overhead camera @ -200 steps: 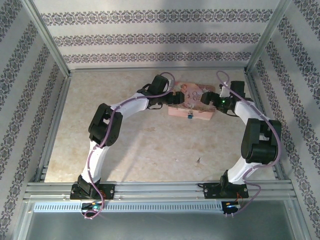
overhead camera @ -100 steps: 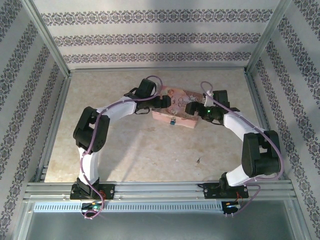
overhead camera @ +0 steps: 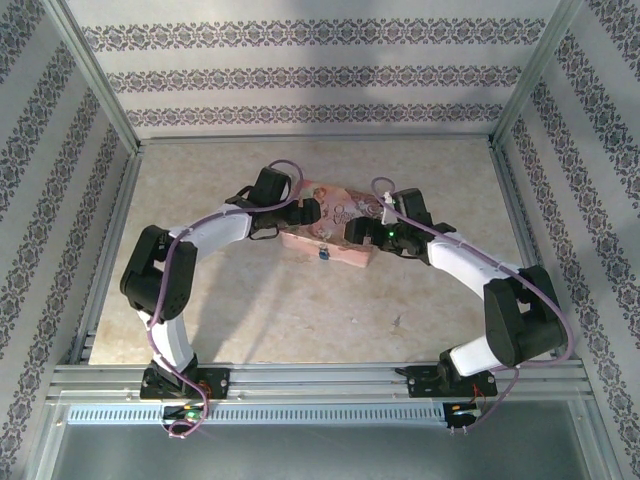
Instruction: Unlock a padlock with a key
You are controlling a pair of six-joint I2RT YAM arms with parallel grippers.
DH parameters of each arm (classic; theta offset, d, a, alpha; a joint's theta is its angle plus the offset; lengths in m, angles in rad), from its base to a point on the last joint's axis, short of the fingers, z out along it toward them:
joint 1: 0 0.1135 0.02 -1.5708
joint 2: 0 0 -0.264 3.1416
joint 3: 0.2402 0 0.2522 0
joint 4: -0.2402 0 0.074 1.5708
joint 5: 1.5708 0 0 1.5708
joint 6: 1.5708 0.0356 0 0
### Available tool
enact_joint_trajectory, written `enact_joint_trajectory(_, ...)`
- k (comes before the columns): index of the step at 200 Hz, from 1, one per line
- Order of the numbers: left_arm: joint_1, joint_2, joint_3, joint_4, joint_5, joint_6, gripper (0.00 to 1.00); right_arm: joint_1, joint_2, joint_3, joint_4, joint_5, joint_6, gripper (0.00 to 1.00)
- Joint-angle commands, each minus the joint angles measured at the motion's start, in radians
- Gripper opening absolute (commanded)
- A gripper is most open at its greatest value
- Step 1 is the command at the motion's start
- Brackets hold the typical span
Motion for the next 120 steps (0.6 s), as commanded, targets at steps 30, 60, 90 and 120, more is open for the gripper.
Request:
enact_joint_trajectory(30, -0.006, -0.095, -0.071, 0.075, 0.085, -0.003, 0.96, 0.103, -0.020, 0.003, 0.066, -0.033, 0.032, 0.98)
enact_joint_trajectory(60, -0.002, -0.123, -0.111, 0.091, 0.088, -0.013, 0.96, 0.115, -0.019, 0.001, 0.061, -0.016, 0.032, 0.98)
enact_joint_trajectory(90, 0.004, -0.133, -0.132, 0.102, 0.082, -0.021, 0.97, 0.115, -0.017, 0.001, 0.056, 0.000, 0.032, 0.98)
enact_joint_trajectory(120, 0.013, -0.147, -0.141, 0.102, 0.068, -0.020, 0.99, 0.114, -0.028, 0.010, 0.022, 0.049, 0.015, 0.98)
